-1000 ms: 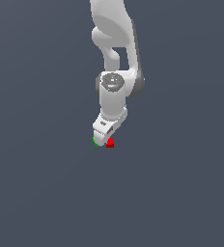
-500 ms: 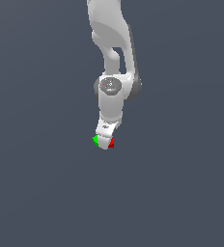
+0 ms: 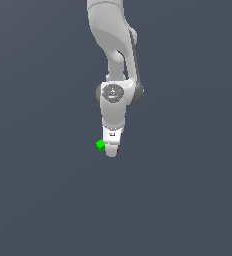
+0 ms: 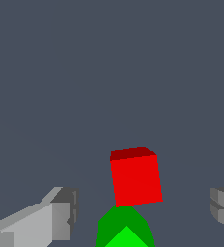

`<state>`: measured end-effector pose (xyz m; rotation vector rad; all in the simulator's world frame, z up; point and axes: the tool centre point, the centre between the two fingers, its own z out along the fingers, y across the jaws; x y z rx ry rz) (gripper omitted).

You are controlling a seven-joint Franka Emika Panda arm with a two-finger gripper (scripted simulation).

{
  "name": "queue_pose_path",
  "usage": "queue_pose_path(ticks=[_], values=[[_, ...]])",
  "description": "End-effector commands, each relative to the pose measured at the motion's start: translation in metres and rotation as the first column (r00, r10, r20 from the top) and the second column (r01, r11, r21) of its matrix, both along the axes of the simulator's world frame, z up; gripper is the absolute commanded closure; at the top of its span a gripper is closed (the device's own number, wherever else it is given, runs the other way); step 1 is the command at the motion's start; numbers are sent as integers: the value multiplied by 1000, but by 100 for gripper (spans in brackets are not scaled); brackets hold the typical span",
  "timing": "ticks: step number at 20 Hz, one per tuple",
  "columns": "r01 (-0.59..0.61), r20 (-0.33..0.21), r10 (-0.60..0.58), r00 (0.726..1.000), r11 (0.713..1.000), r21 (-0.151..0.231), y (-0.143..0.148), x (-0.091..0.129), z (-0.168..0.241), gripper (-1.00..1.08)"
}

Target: Stack the red cube on top of the green cube.

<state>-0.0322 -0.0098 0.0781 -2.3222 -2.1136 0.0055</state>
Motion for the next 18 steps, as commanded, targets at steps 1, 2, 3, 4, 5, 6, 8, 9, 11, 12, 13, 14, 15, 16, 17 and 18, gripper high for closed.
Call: queue_pose_path(ticks=[1, 2, 3, 4, 5, 6, 8, 9, 11, 12, 13, 14, 15, 16, 17, 18], values=[[-47, 2, 47, 999, 999, 1, -1, 0, -3, -92], [-62, 2, 62, 998, 998, 1, -1, 0, -4, -92], [-75, 2, 75, 997, 997, 1, -2, 0, -5, -92], [-87, 3, 87, 996, 996, 1, -2, 0, -5, -92], [-97, 3, 97, 995, 995, 1, -2, 0, -6, -92], [-106, 3, 106, 994, 994, 1, -2, 0, -7, -92], [-119, 4, 119, 993, 993, 1, -3, 0, -7, -92], [-124, 4, 124, 992, 992, 1, -3, 0, -8, -92], [-129, 4, 129, 992, 992, 1, -3, 1, -8, -92], [-130, 4, 130, 992, 992, 1, -3, 1, -8, -92], [-125, 3, 125, 992, 992, 1, -3, 0, -8, -92], [-125, 3, 125, 992, 992, 1, -3, 0, -8, -92], [-125, 3, 125, 992, 992, 1, -3, 0, -9, -92], [-125, 3, 125, 992, 992, 1, -3, 0, -11, -92], [-126, 3, 126, 992, 992, 1, -3, 0, -13, -92], [-126, 3, 126, 992, 992, 1, -3, 0, -16, -92]])
